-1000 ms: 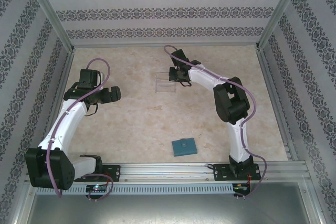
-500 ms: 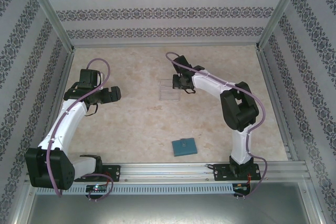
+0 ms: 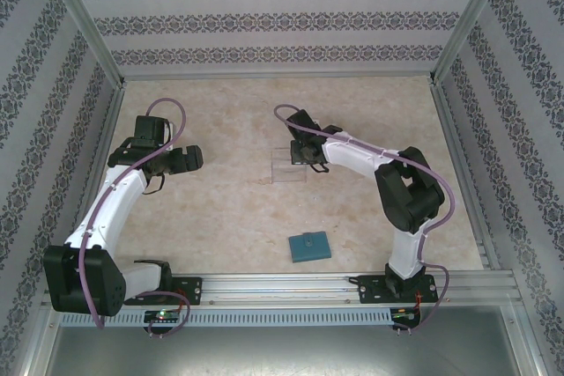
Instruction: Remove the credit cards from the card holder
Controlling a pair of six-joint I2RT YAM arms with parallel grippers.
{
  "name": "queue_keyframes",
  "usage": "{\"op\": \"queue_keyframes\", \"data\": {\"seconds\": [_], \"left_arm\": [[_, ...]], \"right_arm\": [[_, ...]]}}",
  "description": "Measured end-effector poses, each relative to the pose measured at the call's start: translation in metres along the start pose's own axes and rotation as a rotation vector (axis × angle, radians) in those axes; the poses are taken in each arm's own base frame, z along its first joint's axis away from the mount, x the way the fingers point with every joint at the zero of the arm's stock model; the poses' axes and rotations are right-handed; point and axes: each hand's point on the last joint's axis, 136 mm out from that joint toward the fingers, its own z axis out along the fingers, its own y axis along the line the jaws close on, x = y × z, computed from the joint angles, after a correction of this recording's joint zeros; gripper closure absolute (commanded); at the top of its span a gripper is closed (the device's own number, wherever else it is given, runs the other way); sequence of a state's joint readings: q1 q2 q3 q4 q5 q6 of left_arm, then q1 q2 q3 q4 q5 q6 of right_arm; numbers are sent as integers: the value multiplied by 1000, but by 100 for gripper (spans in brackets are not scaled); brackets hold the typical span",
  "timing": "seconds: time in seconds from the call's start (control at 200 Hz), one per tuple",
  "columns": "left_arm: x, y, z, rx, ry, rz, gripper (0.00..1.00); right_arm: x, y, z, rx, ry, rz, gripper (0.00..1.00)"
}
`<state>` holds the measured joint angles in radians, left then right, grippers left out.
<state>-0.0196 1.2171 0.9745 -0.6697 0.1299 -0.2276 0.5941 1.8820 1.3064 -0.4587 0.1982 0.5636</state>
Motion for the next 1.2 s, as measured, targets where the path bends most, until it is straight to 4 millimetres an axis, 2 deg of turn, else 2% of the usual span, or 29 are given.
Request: {"op": "queue_keyframes", "data": {"seconds": [0.37,0.58,0.674,0.769,0.864,1.034,1.199], "left_arm": [[1,1,3,-6,12,0,0],[2,1,4,-6,14,0,0],[2,1,4,-6,14,0,0],[2,1,4,-6,14,0,0],[2,1,4,-6,14,0,0],[2,1,4,-3,16,0,0],[2,1,4,-3,16,2,0]], "right_arm": [[0,-5,-7,28,-10,7,75],[-11,-6,-39,3,-56,16,65],[-8,-6,-56,-26,-63,11,59],[5,-5,-70,-70,-45,-40,51],[22,3,-81,-135,-15,-154,50],[60,21,-98,-251,39,-485,47],[106,26,-110,-340,101,-808,36]]}}
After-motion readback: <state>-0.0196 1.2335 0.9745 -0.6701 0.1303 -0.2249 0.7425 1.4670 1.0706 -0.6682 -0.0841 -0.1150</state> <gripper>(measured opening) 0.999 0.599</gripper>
